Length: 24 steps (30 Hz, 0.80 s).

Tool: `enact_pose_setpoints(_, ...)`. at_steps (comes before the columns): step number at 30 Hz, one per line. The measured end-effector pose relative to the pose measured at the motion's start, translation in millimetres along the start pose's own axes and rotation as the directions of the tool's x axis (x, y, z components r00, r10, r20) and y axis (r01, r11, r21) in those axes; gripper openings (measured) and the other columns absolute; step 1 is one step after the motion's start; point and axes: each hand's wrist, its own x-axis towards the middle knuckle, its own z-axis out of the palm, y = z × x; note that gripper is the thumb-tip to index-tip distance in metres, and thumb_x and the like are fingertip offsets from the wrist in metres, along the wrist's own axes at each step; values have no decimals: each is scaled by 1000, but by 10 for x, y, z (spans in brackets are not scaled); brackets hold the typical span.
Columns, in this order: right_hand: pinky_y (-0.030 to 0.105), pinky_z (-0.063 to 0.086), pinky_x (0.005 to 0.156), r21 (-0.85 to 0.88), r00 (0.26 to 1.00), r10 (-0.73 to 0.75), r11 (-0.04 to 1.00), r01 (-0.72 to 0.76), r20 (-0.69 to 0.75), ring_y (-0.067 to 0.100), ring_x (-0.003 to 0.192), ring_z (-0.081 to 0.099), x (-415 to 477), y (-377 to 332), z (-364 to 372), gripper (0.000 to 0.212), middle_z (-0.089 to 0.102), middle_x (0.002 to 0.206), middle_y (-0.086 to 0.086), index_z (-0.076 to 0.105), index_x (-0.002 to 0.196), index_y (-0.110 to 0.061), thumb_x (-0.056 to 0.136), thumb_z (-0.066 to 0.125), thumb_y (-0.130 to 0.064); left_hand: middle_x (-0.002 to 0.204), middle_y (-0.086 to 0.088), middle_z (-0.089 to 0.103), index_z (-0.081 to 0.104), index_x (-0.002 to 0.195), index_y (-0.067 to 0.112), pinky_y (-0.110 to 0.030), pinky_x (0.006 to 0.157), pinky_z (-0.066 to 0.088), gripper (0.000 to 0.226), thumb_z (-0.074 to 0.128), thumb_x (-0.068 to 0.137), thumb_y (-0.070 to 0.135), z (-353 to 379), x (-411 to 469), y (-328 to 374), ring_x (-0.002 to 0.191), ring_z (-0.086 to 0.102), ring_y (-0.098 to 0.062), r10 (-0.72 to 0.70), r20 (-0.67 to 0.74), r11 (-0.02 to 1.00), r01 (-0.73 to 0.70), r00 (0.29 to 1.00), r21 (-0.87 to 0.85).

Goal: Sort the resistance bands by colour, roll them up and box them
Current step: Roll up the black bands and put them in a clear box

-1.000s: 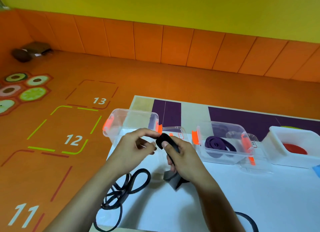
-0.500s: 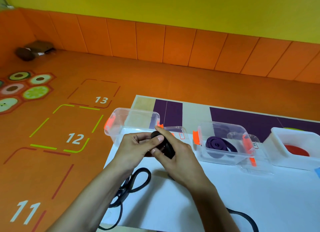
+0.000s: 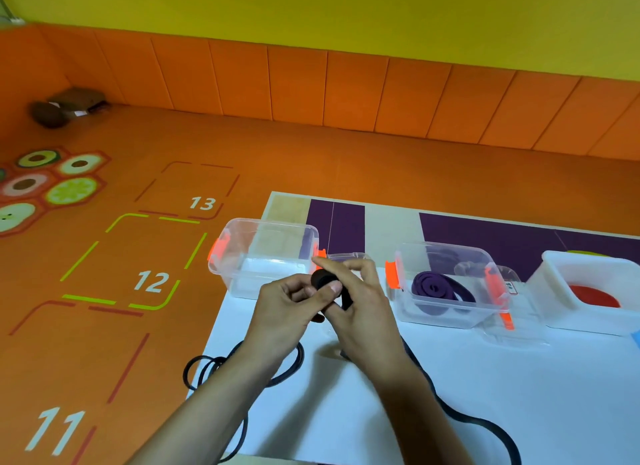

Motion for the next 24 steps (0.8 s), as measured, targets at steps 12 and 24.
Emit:
enact_pose_setpoints(12, 26, 52, 90, 8, 995, 8, 1000, -9, 100, 7, 110, 57, 40, 13, -62, 85, 57, 124, -18, 27, 151, -58, 87, 74, -28, 93, -17, 78, 82, 95, 17, -50, 93, 58, 13, 82, 82, 14, -135, 65, 126, 93, 73, -38, 44, 165, 998, -50, 985, 37)
enact_pose_setpoints(24, 37, 50, 101, -35, 996, 79, 996, -78, 31, 8, 124, 56, -4, 42, 155, 60, 60, 130, -15, 32, 148, -54, 98, 59, -35, 92, -2, 79, 80, 97, 21, -38, 88, 59, 13, 82, 84, 20, 35, 3, 12, 89, 74, -25, 77, -49, 996, -75, 996, 40)
